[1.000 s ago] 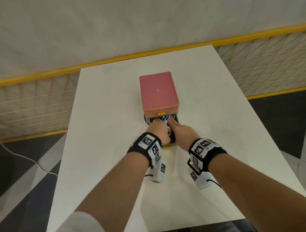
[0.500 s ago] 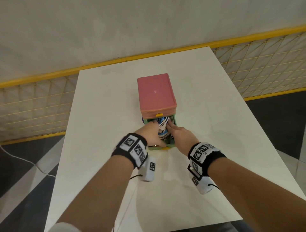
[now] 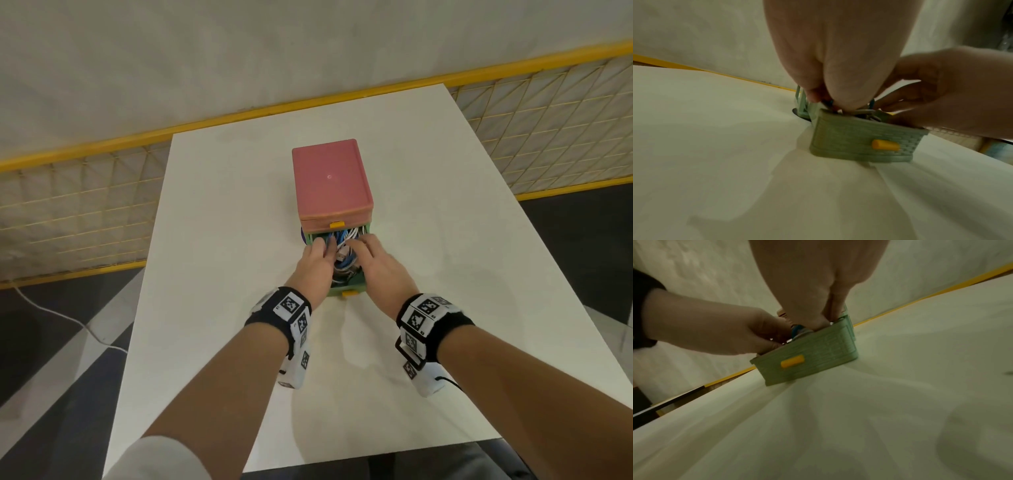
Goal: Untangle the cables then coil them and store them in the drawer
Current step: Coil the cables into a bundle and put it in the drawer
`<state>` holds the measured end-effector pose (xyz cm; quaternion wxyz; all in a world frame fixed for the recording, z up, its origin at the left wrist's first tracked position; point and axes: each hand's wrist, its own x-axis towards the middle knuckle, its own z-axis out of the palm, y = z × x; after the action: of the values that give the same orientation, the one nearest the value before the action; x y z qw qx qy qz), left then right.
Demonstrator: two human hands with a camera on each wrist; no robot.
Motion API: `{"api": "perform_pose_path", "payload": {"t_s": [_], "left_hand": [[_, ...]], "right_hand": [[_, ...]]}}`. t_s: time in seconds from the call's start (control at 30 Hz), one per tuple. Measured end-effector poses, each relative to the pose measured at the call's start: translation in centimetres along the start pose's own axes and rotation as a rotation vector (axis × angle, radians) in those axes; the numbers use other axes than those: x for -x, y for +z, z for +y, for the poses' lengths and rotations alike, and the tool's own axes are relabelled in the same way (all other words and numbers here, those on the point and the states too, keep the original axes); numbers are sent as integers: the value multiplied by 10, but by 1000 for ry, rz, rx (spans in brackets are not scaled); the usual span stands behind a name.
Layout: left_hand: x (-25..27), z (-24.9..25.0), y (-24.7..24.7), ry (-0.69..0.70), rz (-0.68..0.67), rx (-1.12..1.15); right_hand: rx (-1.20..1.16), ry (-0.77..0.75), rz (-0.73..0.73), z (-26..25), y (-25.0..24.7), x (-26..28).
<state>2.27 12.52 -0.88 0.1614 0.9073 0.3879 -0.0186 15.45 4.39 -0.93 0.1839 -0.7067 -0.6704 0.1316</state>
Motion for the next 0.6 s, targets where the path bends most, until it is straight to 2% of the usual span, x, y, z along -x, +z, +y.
{"api": "perform_pose_path", "payload": {"t_s": [0.03, 0.13, 0.27, 0.4, 0.47, 0.53, 0.6], "left_hand": [[2, 2, 1, -5, -23, 26], [0, -2, 7, -63, 57, 59], [6, -9, 8, 38, 53, 43], [21, -16, 12, 158, 232, -86], [24, -11, 14, 131, 260, -175], [23, -10, 6, 92, 227, -216], [17, -16, -2, 86, 229, -199]], "right_hand": [[-25, -4, -27, -1, 1, 2], [-36, -23, -111, 2, 6, 4], [-30, -26, -121, 8, 7, 6], [1, -62, -127, 10, 10, 12], [17, -79, -147, 12, 9, 11], [54, -90, -178, 12, 5, 8], [67, -73, -222, 11, 2, 4]]}}
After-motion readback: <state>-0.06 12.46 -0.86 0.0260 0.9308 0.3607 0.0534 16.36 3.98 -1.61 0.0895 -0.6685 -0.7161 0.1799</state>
